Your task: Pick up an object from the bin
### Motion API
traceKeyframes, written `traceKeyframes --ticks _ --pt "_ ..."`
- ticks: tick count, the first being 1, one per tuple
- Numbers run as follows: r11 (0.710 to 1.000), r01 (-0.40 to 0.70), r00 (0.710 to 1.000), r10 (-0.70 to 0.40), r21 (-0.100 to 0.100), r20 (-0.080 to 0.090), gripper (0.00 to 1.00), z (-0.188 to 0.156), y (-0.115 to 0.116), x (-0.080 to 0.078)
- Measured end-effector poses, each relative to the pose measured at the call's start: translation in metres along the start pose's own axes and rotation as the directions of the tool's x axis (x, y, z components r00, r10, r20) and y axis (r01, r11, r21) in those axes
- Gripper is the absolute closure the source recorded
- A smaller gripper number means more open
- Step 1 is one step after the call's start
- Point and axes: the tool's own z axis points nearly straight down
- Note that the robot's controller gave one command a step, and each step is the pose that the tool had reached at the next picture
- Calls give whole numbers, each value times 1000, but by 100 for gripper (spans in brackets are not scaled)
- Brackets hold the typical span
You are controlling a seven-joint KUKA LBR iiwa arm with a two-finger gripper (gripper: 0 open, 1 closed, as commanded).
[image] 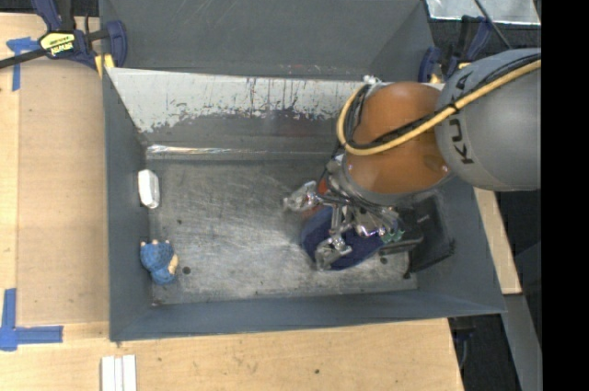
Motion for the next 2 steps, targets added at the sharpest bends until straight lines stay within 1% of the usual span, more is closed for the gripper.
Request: traceKeyframes --ticks 1,2 --pt "1000 -1 1000 1 -4 1 0 0 -4 3" --pt "1000 16 1000 -16 15 6 0 -1 -18 4"
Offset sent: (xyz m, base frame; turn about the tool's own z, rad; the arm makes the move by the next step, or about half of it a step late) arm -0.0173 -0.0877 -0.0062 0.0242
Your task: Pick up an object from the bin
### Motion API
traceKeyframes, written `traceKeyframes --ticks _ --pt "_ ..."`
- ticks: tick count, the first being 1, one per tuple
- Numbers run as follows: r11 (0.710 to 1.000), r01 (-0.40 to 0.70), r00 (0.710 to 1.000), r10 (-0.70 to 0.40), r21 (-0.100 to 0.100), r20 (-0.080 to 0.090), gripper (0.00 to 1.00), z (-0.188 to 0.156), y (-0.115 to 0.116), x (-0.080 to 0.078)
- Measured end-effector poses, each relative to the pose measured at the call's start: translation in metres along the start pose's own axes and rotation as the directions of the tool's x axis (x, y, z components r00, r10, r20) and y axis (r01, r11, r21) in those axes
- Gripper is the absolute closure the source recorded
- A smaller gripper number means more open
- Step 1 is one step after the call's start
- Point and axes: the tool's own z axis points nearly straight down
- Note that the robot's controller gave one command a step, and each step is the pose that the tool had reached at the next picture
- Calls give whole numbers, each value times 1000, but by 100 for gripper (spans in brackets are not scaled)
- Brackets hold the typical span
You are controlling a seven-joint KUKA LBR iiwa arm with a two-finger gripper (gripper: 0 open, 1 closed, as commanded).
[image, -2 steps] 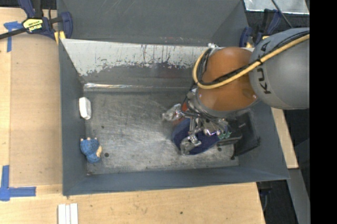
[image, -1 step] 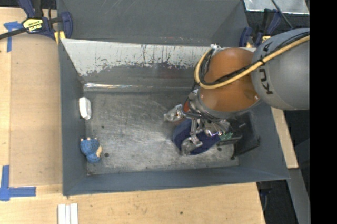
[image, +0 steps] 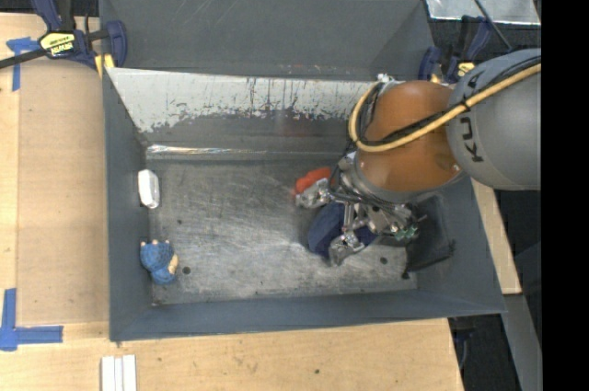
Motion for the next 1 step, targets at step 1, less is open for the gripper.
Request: traceKeyframes --ticks 1 --pt "1000 -6 1000 6 0 6 100 -2 -2 -1"
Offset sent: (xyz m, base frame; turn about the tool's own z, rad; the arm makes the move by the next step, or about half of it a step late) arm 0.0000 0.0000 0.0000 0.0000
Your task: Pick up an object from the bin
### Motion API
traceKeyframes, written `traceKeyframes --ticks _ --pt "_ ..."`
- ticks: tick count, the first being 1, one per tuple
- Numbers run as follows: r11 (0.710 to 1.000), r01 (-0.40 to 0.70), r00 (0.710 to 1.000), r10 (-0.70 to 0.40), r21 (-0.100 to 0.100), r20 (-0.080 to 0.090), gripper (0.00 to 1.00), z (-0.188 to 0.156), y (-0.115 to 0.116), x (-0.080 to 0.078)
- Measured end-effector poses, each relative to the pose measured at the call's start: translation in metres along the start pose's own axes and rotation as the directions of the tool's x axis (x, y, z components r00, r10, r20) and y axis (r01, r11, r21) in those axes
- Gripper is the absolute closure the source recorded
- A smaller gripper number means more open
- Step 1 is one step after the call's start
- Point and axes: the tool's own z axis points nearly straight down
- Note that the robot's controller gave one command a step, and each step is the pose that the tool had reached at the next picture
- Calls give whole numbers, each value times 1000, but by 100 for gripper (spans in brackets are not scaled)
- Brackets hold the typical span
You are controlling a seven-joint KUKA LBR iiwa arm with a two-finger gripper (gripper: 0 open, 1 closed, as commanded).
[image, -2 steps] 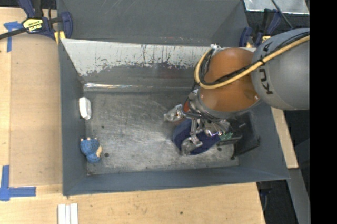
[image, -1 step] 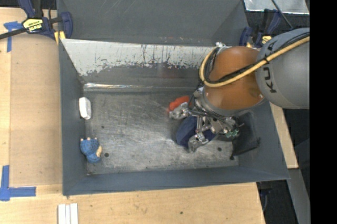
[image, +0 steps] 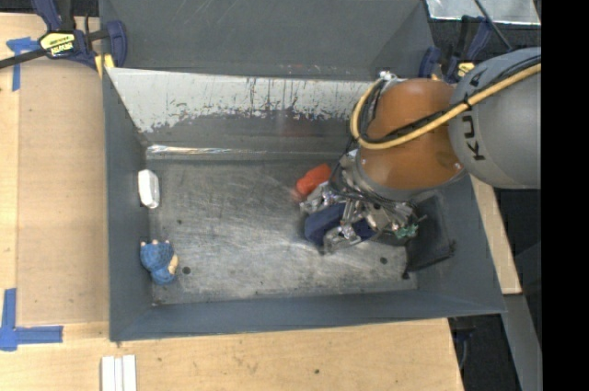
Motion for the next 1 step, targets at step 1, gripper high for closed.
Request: traceKeyframes --ticks 1 --pt "1000 13 1000 -13 5 -4 100 -189 -8 7"
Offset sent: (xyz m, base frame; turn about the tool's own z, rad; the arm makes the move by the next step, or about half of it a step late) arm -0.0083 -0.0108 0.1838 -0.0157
